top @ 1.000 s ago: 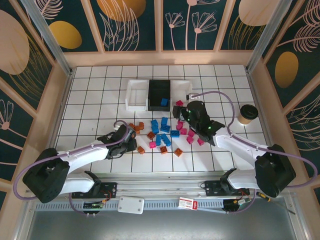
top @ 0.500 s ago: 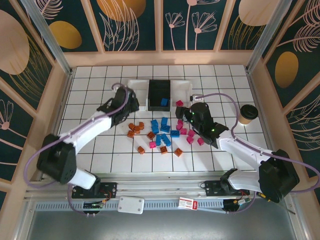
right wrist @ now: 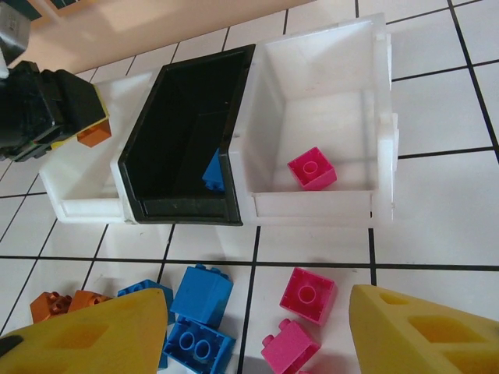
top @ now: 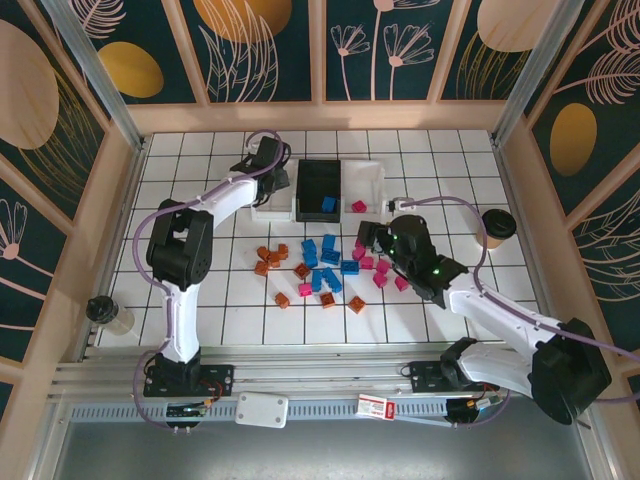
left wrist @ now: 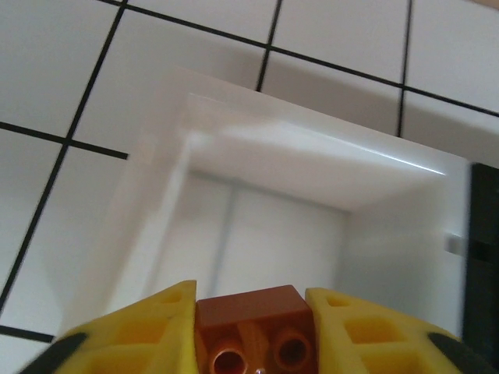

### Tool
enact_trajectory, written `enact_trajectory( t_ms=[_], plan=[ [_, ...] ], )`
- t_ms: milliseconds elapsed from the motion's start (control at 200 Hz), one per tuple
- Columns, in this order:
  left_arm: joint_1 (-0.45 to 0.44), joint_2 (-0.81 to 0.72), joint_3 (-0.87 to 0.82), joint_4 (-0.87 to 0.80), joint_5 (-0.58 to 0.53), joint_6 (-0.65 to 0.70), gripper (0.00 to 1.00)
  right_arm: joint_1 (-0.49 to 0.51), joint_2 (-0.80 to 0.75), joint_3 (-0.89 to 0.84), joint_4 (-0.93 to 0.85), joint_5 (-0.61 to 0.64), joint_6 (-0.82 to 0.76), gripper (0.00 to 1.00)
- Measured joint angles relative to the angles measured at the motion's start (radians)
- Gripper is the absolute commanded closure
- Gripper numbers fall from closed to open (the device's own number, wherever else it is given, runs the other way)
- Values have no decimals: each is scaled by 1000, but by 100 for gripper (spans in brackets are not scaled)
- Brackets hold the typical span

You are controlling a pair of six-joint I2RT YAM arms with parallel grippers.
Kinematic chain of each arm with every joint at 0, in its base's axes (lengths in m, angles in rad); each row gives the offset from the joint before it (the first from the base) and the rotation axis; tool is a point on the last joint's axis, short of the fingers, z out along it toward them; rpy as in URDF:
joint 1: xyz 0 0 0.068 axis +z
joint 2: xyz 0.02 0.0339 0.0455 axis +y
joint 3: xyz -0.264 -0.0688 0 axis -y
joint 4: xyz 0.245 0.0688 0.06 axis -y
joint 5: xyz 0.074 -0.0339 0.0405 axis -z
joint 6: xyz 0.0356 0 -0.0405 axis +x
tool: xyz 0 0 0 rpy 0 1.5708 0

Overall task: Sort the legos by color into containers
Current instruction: Place the lego in the container, then pick up the lego from the middle-left of the table.

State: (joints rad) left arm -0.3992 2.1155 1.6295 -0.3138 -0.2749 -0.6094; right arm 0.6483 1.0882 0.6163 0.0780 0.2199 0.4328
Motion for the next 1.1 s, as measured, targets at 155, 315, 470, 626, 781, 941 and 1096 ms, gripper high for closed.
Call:
enact_trajectory(
  t_ms=[155,315,470,626,781,941,1096],
  plan=[
    [6,-2,6,-4,5,-3,40,0,-19,-9,-10,0,1,34],
    [3,-128,-151,32,33,-8,34,-1,-24,-10,-15,0,0,34],
    [-28,-366,-384,65,61,-7,21,-1,-26,-11,-15,0,0,34],
    [-135,-615,-600,80,84,-9,13,-1,-26,-31,-13,-3,0,34],
    [-246,-780,-797,56,127,-26,11,-1,-24,-58,-5,-8,1,34],
    [-349,-856,-940,-10,154,-76,12,-1,-4,-64,11,-16,9,34],
    [-431,-912,-1022,-31,183,-125,14,-1,13,-65,23,-26,16,34]
  ],
)
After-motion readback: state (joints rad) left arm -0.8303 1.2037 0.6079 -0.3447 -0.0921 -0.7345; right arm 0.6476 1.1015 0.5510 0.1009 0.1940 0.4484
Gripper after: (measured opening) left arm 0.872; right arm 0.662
